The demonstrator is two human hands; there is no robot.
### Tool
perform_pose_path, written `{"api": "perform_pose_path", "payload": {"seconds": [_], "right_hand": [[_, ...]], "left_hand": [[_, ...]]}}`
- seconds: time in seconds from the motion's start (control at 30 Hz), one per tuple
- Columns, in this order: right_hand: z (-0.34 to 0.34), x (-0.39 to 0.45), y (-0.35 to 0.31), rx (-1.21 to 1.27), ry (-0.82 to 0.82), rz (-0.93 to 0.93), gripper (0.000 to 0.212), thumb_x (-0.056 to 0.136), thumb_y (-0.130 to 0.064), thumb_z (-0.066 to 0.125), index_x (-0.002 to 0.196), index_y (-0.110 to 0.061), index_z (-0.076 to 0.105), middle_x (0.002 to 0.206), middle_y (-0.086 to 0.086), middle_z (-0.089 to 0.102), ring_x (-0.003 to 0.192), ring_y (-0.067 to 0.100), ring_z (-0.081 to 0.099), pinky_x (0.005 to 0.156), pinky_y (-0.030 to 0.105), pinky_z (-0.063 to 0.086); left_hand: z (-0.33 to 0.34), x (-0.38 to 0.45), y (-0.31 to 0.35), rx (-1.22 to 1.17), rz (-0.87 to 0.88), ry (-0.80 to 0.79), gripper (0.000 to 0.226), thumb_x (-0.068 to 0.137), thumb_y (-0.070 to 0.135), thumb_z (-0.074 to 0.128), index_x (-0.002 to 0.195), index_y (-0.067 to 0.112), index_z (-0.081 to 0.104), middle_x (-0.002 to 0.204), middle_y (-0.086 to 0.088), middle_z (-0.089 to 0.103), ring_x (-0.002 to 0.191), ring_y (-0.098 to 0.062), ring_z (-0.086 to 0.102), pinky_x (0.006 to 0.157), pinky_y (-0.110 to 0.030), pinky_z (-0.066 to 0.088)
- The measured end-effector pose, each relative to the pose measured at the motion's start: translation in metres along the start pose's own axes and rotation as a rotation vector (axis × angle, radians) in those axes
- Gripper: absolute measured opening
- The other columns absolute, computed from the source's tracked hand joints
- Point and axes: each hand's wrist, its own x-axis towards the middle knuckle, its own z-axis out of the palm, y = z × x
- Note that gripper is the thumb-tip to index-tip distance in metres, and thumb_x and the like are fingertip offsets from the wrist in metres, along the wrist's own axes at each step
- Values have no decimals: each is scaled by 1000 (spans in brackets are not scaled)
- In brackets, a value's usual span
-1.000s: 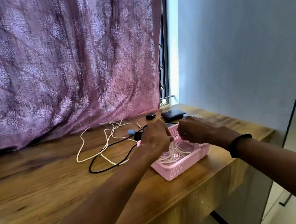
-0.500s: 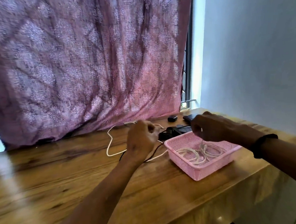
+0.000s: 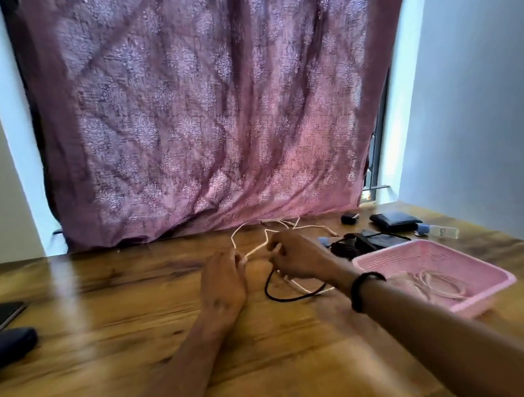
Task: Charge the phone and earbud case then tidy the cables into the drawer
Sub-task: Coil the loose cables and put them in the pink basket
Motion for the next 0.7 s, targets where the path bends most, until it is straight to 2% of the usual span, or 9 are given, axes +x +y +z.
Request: {"api": "perform_pose_path", "payload": {"seconds": [0.1,0.17,0.23,0.3,0.4,0.47,0.57,0.63,0.7], "right_hand": [[43,16,-29,591,79,173,25,94,-38,54,90,-19,70,76,7,74,69,30,74,66,47,64],[53,24,-40,818,223,205,28,99,-26,58,90,-5,73,82,18,76,78,36,76,71,48,65],[56,31,-47,1034,293,243,15,95,-7,66,87,3,74,78,18,76,70,29,75,67,38,65],[55,38,-50,1367,199,331,15,93,3,63,83,4,73,72,14,73,60,20,70,57,29,60],[49,50,-41,1859,32,447,24,97,4,50,83,8,70,76,17,72,60,20,70,52,27,60],[39,56,-25,1981,122,473,18,96,5,47,89,7,64,76,17,69,60,19,65,47,24,56],[28,58,1,1976,217,527,10,99,-4,58,89,-1,59,65,8,63,50,12,60,44,20,52],[24,56,8,1949,213,545,10,99,-6,60,91,-1,61,66,7,66,53,13,65,50,22,58],[23,54,9,1908,178,540,9,99,-5,58,92,-3,63,67,6,73,56,13,71,61,28,62]], "left_hand": [[-9,-2,-5,-224,8,149,16,100,35,60,92,21,65,83,5,67,76,-16,62,69,-35,48],[-18,-7,1,-259,51,172,18,100,39,58,92,25,66,76,12,65,69,-5,60,66,-30,51],[-30,-11,6,-292,90,161,13,98,37,62,94,28,69,62,18,57,59,2,57,57,-12,42],[-34,-14,4,-293,155,96,14,98,36,63,90,25,68,54,17,51,53,-2,54,52,-11,33],[-32,-15,-7,-178,192,3,23,97,44,57,89,24,66,60,12,54,58,-7,55,58,-27,43],[-37,-7,-17,-66,126,63,24,93,42,58,84,22,68,66,7,64,64,-14,61,64,-34,49],[-60,10,-41,134,-45,335,30,92,34,57,70,15,64,65,-7,68,67,-32,64,67,-40,49],[-80,16,-63,276,-152,429,39,98,37,57,68,11,61,66,-18,66,69,-39,63,67,-44,47],[-91,15,-84,333,-249,426,44,97,44,61,65,14,57,67,-18,65,72,-40,63,67,-44,44]]}}
